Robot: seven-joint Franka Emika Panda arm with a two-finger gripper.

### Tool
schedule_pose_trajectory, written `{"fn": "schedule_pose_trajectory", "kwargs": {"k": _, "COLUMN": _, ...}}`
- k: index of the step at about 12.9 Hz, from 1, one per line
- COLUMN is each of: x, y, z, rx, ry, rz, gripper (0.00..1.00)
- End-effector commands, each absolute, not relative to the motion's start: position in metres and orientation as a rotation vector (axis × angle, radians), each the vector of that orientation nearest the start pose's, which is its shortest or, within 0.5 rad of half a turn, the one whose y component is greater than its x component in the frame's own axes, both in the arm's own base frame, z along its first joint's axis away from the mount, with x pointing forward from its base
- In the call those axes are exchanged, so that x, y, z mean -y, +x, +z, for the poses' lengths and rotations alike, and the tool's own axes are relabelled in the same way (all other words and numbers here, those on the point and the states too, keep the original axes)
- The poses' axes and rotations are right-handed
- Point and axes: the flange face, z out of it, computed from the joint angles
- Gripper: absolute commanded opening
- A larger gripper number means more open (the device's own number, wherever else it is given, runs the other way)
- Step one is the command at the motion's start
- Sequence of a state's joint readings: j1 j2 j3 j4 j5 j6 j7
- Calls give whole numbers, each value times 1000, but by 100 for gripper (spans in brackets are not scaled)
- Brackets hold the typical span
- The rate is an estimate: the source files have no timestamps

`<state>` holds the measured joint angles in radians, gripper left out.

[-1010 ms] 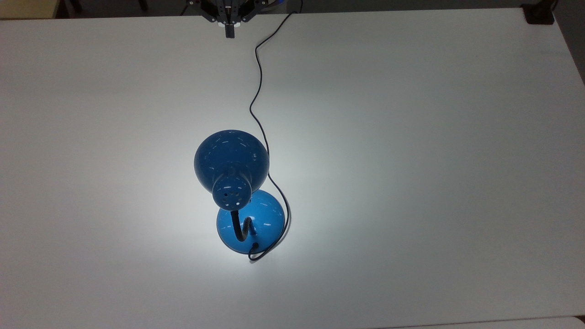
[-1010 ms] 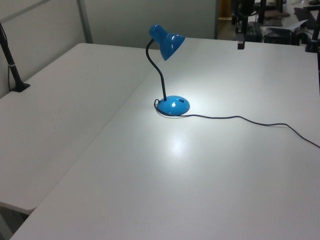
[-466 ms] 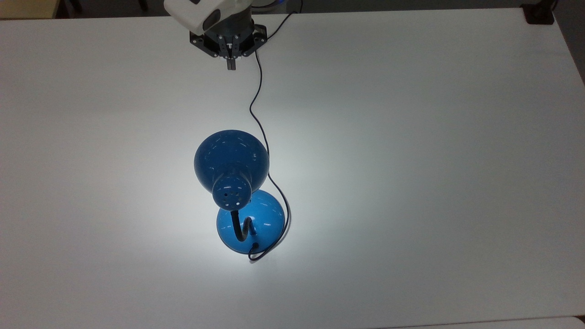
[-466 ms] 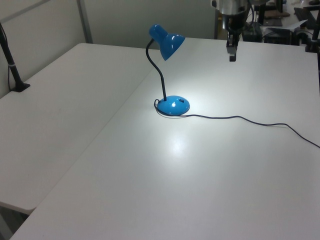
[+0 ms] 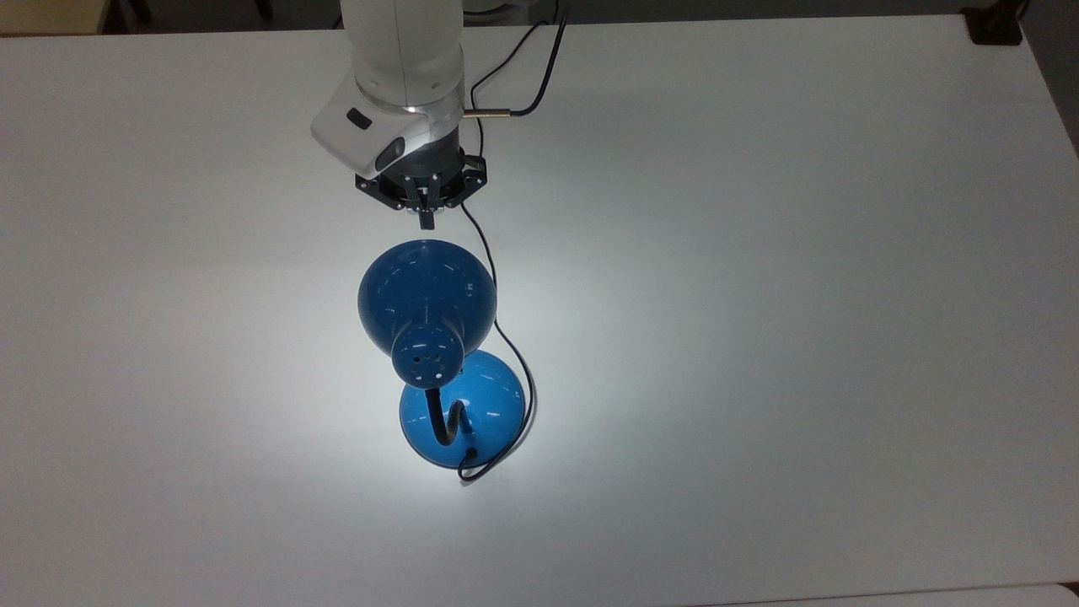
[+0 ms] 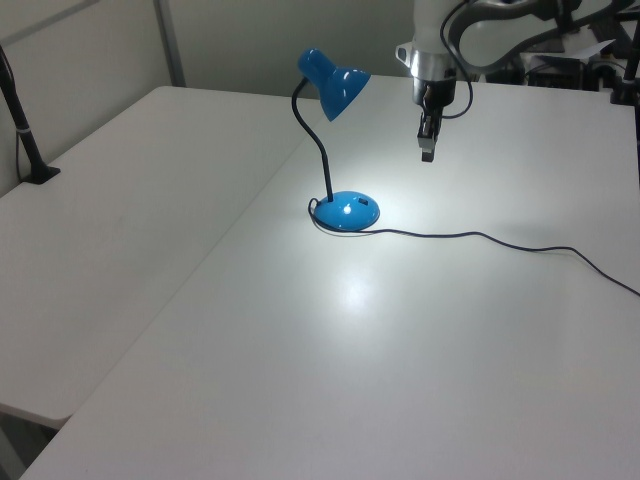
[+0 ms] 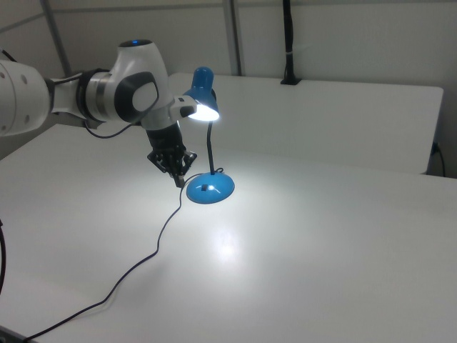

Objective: Turn off the lamp
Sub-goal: 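Move the gripper toward the blue lamp's base and lower it, then press down on the switch on the lamp base with the gripper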

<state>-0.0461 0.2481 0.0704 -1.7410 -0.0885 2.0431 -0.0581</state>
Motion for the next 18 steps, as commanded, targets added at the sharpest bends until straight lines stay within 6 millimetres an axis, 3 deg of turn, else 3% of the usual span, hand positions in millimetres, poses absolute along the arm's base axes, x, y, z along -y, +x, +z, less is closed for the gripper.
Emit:
{"fn": "schedule_pose_trajectory", "kwargs": {"k": 1, "x": -8, "y": 651, "z": 405, "rx": 192, "ry": -3175, "rz": -178, "gripper": 0}}
{"fn": "schedule_pose_trajectory", "kwargs": {"k": 5, "x": -10, "y": 672, "z": 370, "rx": 88, "ry": -3152, "rz": -337, "gripper": 0}}
{"fn": "schedule_pose_trajectory", "kwargs": {"k": 9, "x": -14, "y": 681, "z": 351, "rx": 101, "ry": -3137, "rz": -412, "gripper": 0}}
{"fn": "schedule_pose_trajectory", "kwargs": {"k": 13, "x": -18, "y": 691, "z": 343, "rx": 124, "ry": -3106, "rz": -564, "gripper": 0}}
{"fn": "schedule_pose_trajectory", "kwargs": {"k": 18, "x": -24, "y": 695, "z": 334, "rx": 207, "ry": -3098, "rz": -625, "gripper": 0}}
